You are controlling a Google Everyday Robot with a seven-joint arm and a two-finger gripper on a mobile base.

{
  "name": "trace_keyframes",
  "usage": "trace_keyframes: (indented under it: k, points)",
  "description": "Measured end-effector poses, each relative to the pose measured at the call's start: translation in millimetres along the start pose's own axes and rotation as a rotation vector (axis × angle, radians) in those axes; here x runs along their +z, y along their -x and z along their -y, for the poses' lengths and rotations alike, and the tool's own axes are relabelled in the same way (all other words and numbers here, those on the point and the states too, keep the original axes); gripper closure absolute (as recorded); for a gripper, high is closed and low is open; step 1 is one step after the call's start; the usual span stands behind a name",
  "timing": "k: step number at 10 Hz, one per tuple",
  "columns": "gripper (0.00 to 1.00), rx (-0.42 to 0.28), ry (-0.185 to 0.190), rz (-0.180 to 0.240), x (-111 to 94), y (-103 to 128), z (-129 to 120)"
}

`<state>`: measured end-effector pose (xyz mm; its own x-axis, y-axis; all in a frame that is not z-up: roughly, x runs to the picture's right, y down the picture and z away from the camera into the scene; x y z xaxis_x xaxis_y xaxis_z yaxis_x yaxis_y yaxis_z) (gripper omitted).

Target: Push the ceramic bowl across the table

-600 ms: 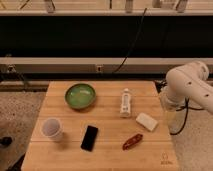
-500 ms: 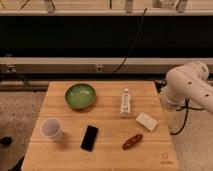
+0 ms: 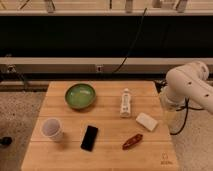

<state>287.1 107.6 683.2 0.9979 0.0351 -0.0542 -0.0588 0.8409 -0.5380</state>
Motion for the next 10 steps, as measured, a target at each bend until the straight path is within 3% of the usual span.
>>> trace_keyframes:
  k: [3,5,6,10]
  points:
    - [0.20,-0.005,-0.004,-0.002,0,1,1]
    - [0.20,-0.043,-0.025,-0.003,1,24,14]
    - [0.20,-0.075,-0.042,-0.006,1,46,24]
    - [0.20,-0.136,-0.067,-0.016,1,62,38]
